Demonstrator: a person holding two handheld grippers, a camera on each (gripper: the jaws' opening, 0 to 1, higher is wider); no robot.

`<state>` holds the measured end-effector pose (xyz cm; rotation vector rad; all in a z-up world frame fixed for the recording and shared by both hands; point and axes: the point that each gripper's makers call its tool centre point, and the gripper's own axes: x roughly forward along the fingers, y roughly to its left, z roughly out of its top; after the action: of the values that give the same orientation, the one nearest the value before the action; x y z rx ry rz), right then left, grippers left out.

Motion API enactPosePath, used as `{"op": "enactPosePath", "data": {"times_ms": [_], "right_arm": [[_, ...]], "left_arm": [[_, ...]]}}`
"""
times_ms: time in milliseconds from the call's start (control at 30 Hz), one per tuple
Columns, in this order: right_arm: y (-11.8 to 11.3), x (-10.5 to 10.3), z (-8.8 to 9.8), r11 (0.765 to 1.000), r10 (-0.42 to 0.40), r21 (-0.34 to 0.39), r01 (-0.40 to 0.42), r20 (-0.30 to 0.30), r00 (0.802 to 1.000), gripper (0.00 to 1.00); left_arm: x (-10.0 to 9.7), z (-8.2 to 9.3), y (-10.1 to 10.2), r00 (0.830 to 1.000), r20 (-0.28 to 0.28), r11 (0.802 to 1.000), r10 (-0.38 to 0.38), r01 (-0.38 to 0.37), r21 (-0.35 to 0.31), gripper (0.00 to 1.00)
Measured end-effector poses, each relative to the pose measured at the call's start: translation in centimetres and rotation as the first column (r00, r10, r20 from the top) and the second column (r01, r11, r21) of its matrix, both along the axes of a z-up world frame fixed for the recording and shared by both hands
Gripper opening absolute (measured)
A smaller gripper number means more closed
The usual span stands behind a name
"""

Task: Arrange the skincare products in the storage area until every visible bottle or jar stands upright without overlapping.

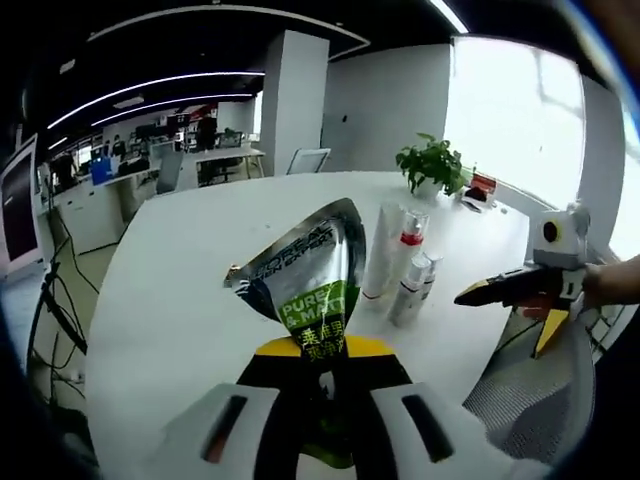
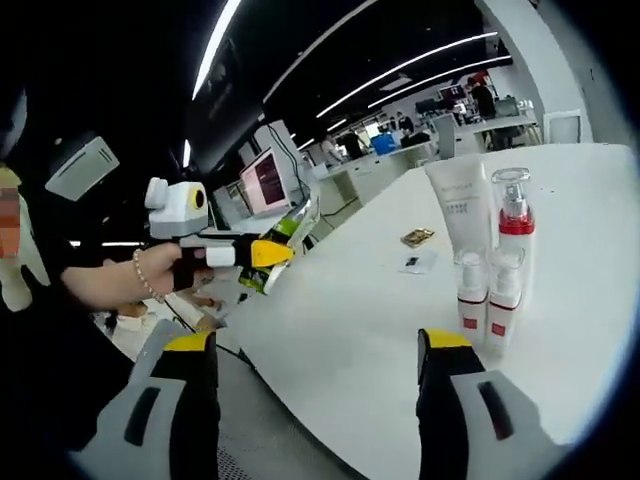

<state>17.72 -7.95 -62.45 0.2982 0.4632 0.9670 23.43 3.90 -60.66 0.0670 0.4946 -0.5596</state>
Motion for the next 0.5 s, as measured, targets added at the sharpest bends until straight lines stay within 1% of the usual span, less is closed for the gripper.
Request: {"op": "enactPosePath", "data": {"times_ms": [67,167,233,300,367,433,467,500], "right_arm": [[0.6,0.1,0.6,0.999,-0.002,0.04,0.003,-0.003,1.0,0.79],[1.1,0.2,1.3,0.999,0.009,0.048,-0.009,0.002,1.0,0.77],[1.5,0.3,2.2,0.997,0.014,0.074,-0.015,0.009,1.0,0.75],[1.9,0.6,3.3,0.993,0.007,0.12,-0.008,0.011,1.0,0.74],[2.0,0.9,3.7,0.991,0.0,0.136,-0.001,0.008,1.0,0.72],[2.3,1.2,4.0,0.989,-0.004,0.15,0.003,0.008,1.0,0.71],[2.4,1.3,4.1,0.988,-0.006,0.157,0.005,0.008,1.0,0.69],[2.6,1.4,4.5,0.981,-0.001,0.194,0.001,-0.001,1.0,0.65]], "left_arm": [[-0.5,0.4,-0.6,1.0,0.008,1.0,-0.021,0.021,0.01,0.06],[-1.1,0.9,-1.5,0.999,0.012,0.999,-0.046,0.046,0.004,0.06],[-1.5,1.2,-1.9,0.999,0.011,0.999,-0.052,0.052,-0.009,0.06],[-1.8,1.2,-2.1,0.998,0.003,0.998,-0.064,0.064,-0.017,0.06],[-2.1,1.2,-2.3,0.997,0.003,0.997,-0.071,0.071,-0.021,0.06],[-2.6,1.6,-2.9,0.997,-0.004,0.996,-0.077,0.077,-0.05,0.07],[-2.7,1.7,-3.1,0.997,-0.003,0.995,-0.083,0.082,-0.053,0.07],[-3.0,1.9,-3.5,0.996,-0.002,0.994,-0.094,0.094,-0.057,0.07]]}}
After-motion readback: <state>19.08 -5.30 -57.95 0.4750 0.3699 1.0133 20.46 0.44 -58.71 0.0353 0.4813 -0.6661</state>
